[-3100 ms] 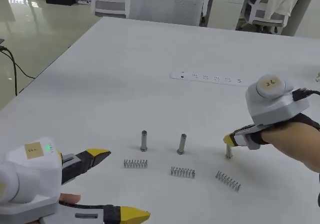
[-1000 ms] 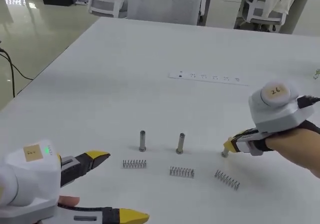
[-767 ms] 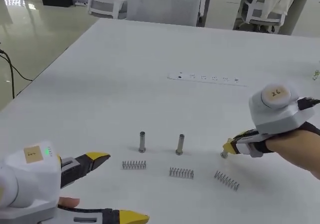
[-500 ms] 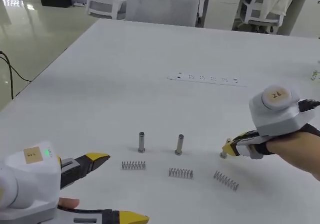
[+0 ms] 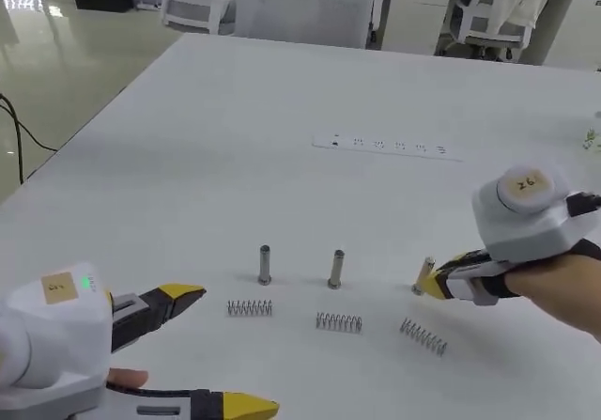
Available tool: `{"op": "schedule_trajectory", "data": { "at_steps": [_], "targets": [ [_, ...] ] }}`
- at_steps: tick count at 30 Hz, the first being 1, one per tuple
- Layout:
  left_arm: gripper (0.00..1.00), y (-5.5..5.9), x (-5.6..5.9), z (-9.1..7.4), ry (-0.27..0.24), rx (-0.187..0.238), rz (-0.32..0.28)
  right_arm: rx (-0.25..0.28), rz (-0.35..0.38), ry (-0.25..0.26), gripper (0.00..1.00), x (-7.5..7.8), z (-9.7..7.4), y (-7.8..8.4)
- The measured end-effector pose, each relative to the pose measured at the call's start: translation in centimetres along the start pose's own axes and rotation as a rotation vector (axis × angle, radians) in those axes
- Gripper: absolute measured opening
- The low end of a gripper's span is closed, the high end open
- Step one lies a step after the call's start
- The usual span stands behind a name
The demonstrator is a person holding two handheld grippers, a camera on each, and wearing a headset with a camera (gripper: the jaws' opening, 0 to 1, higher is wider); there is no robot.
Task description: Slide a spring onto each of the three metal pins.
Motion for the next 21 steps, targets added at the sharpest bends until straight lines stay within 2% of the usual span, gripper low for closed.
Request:
{"op": "schedule_trajectory", "data": {
  "at_steps": [10, 21],
  "targets": [
    [0.83, 0.0, 0.0, 0.0, -0.003, -0.004, -0.001, -0.010, -0.009, -0.023, 0.16, -0.5, -0.1, 1.0],
    [0.83, 0.0, 0.1, 0.0, -0.004, -0.006, 0.001, -0.048, -0.038, -0.060, 0.16, -1.4, 0.1, 2.7]
  ]
}}
Point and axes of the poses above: the centre of the closed fingertips' face, and the gripper's own axes: z roughly forward along the fingers, x roughly to its right, y roughly out of its underside, the point moved 5 cm from there along -z, roughly backward along the fingers, and after that the axes turned 3 degrees about -x, right-handed, at the moved point
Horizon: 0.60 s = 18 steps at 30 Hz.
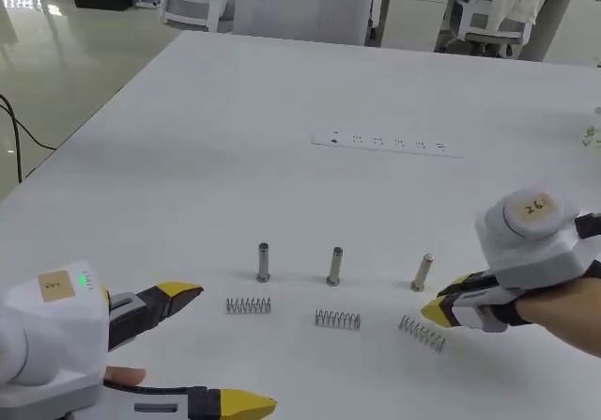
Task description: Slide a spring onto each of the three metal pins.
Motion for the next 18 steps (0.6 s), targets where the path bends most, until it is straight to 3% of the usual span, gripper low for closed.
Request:
{"op": "schedule_trajectory", "data": {
  "at_steps": [18],
  "targets": [
    [0.83, -0.1, 0.2, 0.1, 0.002, 0.002, 0.001, -0.056, -0.045, -0.045, 0.16, -1.6, 0.1, 1.6]
  ]
}}
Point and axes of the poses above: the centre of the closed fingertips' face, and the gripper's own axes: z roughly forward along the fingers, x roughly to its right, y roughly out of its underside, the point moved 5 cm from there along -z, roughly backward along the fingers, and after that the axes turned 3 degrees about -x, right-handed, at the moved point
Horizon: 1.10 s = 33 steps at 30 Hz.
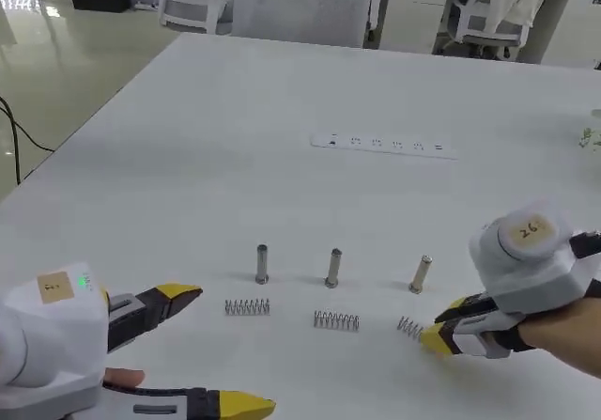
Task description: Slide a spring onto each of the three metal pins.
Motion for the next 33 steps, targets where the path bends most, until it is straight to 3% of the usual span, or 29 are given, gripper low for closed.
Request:
{"op": "schedule_trajectory", "data": {
  "at_steps": [33],
  "targets": [
    [0.83, 0.10, 0.13, 0.07, 0.013, 0.001, -0.007, -0.064, -0.085, 0.008, 0.08, -0.35, 0.52, 0.95]
  ]
}}
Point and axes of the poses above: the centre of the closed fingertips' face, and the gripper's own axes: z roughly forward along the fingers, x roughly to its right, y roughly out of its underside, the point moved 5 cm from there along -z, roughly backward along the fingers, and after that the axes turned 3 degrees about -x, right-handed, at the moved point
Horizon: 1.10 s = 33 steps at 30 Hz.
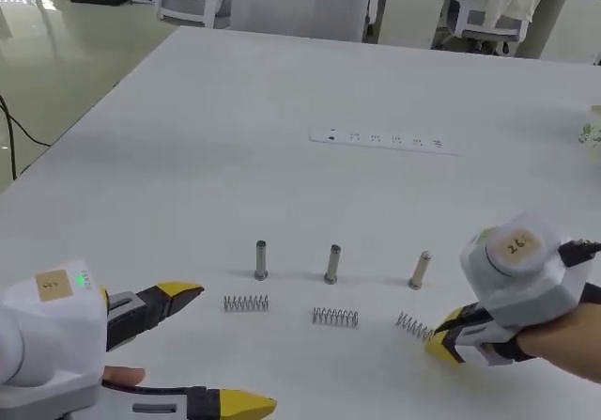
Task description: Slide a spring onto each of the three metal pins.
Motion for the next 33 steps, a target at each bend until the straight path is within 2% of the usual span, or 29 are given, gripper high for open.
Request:
{"op": "schedule_trajectory", "data": {
  "at_steps": [10, 13, 23, 33],
  "targets": [
    [0.82, -0.1, 0.1, 0.1, 0.003, -0.004, 0.004, 0.015, -0.021, 0.012, 0.07, -0.2, 0.0, 0.0],
    [0.82, 0.0, 0.2, 0.2, 0.010, -0.013, 0.016, 0.017, -0.026, 0.000, 0.07, -0.5, -0.1, -0.2],
    [0.82, -0.2, 0.3, 0.2, 0.027, -0.023, 0.040, 0.041, -0.064, -0.010, 0.07, -1.0, -1.7, -1.1],
    [0.81, -1.5, 0.5, 0.7, 0.090, -0.034, 0.091, 0.050, -0.113, -0.040, 0.07, -2.2, -2.9, -2.2]
  ]
}}
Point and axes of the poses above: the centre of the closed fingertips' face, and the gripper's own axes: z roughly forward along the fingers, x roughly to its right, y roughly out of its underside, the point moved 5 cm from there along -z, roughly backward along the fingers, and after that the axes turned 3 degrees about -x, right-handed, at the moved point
